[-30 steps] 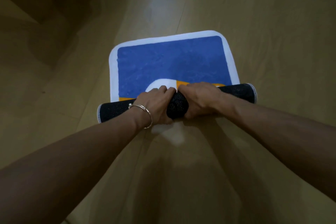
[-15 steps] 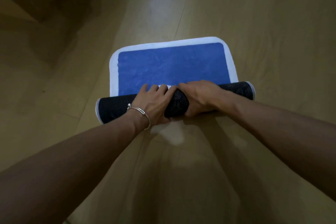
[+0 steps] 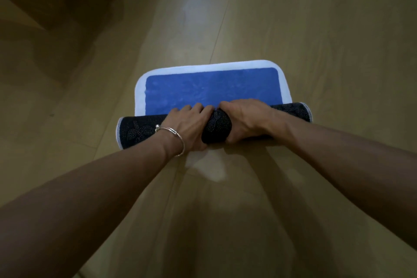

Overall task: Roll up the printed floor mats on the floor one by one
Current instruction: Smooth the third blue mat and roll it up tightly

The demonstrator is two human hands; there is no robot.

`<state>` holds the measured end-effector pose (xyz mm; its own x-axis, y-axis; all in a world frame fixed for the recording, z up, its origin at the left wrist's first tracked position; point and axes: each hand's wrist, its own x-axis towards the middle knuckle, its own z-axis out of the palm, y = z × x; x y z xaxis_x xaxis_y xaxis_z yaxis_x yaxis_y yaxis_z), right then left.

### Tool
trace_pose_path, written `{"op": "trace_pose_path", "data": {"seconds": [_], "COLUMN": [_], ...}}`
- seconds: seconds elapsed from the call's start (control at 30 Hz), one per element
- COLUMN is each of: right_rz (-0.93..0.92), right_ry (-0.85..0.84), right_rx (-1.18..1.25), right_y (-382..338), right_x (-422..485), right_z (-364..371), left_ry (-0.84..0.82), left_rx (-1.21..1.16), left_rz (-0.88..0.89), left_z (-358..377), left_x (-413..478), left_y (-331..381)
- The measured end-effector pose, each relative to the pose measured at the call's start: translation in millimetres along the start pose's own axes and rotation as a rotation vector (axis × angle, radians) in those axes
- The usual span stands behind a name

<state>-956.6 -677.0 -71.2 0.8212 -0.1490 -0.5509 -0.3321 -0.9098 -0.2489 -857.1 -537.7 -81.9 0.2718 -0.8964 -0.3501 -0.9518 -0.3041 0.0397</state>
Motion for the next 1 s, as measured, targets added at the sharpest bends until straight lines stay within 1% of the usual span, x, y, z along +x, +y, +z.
{"op": "trace_pose_path", "data": {"seconds": [0.03,0.07,0.17,0.23,0.3,0.37,0.43,0.47,0.5,0.57,0.67,0.7,0.77,0.8,0.87,0.93,1.0], "right_rz": [0.001,-0.007,-0.045,-0.038,-0.026,-0.009,0.026,0.047,0.060,0.053,-0.031,-0.056,-0.075,-0.077,-0.072,-0.051,-0.007], "right_ry": [0.003,0.042,0.179,0.180,0.160,0.087,-0.070,-0.143,-0.179,-0.148,0.007,0.031,0.037,0.034,0.006,-0.070,-0.140], "right_rx": [0.002,-0.029,-0.207,-0.240,-0.186,-0.118,-0.020,0.026,0.058,0.072,-0.070,-0.117,-0.173,-0.178,-0.147,-0.088,-0.030], "right_y": [-1,-2,-2,-3,-5,-6,-6,-5,-5,-5,-4,-5,-8,-9,-11,-10,-9], "right_x": [-1,-3,-10,-12,-10,-5,0,1,2,-1,-7,-9,-8,-7,-3,0,3], "right_z": [1,4,18,20,15,3,-11,-14,-16,-13,-5,-3,1,2,-4,-14,-18], "left_ry": [-0.009,-0.028,-0.160,-0.222,-0.180,-0.082,-0.008,0.004,-0.002,-0.070,-0.263,-0.307,-0.337,-0.325,-0.235,-0.125,-0.085], "left_rx": [-0.001,-0.024,-0.186,-0.259,-0.250,-0.128,-0.004,0.014,0.004,-0.090,-0.299,-0.355,-0.405,-0.413,-0.386,-0.239,-0.096], "left_rz": [-0.008,-0.013,-0.033,-0.045,-0.042,-0.022,-0.006,-0.008,-0.015,-0.030,-0.075,-0.090,-0.108,-0.106,-0.083,-0.038,-0.014], "left_z": [-1,-3,-12,-14,-13,-8,-4,-3,-4,-9,-15,-14,-11,-10,-11,-12,-9], "left_x": [1,3,9,9,5,-1,-4,-4,-3,3,10,11,8,6,2,-1,-3], "left_y": [0,-1,-5,-6,-3,0,3,4,4,1,-6,-8,-7,-5,-3,0,6]}}
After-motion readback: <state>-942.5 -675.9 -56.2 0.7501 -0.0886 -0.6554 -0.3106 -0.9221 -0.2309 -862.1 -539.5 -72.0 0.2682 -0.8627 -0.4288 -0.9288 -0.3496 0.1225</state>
